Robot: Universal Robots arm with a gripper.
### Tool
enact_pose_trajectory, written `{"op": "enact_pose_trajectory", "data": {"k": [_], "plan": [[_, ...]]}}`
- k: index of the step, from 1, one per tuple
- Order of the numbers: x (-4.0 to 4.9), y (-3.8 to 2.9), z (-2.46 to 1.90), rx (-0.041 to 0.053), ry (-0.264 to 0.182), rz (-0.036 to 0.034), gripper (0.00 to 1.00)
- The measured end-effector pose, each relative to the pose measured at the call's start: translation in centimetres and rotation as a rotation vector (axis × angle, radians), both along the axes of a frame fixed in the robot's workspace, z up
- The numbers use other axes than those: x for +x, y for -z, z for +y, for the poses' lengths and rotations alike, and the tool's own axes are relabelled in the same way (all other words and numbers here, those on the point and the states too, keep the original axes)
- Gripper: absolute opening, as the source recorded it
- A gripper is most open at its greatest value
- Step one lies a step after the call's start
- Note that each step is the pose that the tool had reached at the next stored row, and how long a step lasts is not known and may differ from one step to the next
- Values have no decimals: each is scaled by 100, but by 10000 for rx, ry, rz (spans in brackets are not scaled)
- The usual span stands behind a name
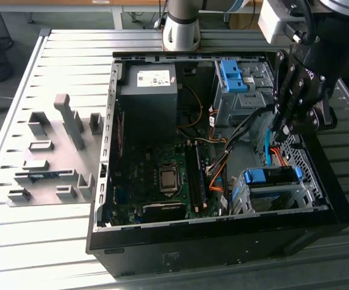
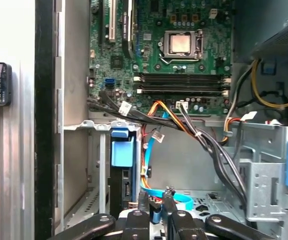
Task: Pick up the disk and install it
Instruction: 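Insert the second disk wire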
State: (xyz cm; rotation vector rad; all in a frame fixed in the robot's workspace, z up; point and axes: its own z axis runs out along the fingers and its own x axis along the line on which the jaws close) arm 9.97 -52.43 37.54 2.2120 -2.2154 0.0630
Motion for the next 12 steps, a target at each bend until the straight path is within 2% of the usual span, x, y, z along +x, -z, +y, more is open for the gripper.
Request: {"op": "enact_pose_trajectory", "data": {"k": [3, 7, 8, 9, 10, 12], "plan": [[1, 19, 1, -199, 0, 0, 25], [3, 23, 1, -578, -2, 0, 25], [4, 24, 1, -628, 1, 0, 24], [8, 24, 1, -640, 0, 0, 24], [10, 26, 1, -645, 0, 0, 17], [10, 34, 2, -645, 1, 0, 16]]}}
